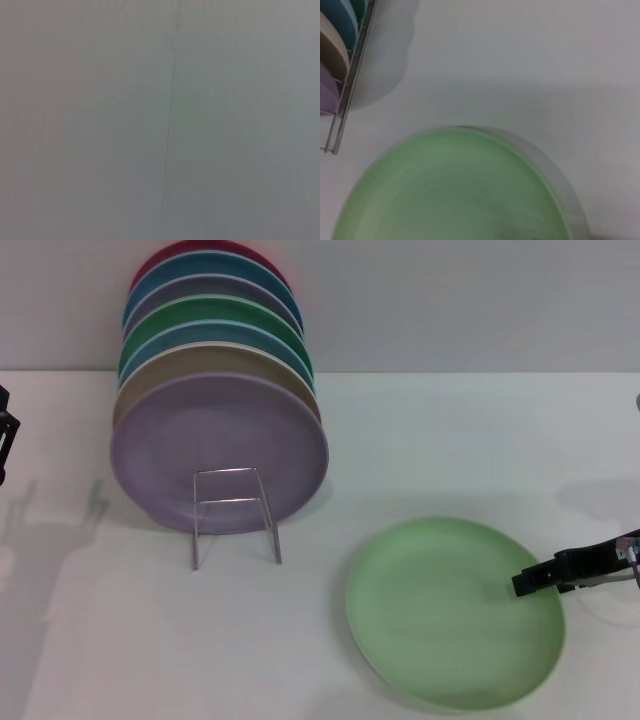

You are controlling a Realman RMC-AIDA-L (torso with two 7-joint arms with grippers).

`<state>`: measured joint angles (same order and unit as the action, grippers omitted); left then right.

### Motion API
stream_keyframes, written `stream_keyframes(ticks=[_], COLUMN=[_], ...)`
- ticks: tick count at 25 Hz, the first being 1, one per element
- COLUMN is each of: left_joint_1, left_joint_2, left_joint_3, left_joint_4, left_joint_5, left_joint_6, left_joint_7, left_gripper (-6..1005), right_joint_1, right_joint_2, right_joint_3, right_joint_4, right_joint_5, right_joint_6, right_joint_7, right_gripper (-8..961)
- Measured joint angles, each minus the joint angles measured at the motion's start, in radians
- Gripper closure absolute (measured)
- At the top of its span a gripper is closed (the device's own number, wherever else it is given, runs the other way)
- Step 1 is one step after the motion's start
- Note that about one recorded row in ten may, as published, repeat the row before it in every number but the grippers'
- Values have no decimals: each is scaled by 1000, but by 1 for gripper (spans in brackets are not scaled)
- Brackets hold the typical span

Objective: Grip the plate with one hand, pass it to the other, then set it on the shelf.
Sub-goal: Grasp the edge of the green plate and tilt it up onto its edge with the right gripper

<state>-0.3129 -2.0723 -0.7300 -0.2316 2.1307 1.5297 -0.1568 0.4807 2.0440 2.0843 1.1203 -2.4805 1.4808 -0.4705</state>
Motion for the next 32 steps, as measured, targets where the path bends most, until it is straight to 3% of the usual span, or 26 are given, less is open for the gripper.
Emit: stream_keyframes(ticks=[10,15,28,32], left_joint_1=[0,1,8,8], left_joint_2=[2,2,1,1], left_joint_3=[0,-1,-2,-2], left_joint_4=[1,1,0,0], left_joint_5=[-4,-5,-6,-6], left_joint_6=[0,0,2,2], left_joint_7=[0,0,0,0], left_gripper=[189,190,192,193], right_joint_1=[7,8,14,19], right_joint_2=[1,1,6,6], right_joint_3=[3,4,-5,-6], right_joint_4=[-24,-32,-33,-35], right_joint_5=[-3,-3,-29,-29], right_joint_6=[3,1,-8,-10], right_joint_7=[7,7,3,2], right_gripper=[467,677,691,809])
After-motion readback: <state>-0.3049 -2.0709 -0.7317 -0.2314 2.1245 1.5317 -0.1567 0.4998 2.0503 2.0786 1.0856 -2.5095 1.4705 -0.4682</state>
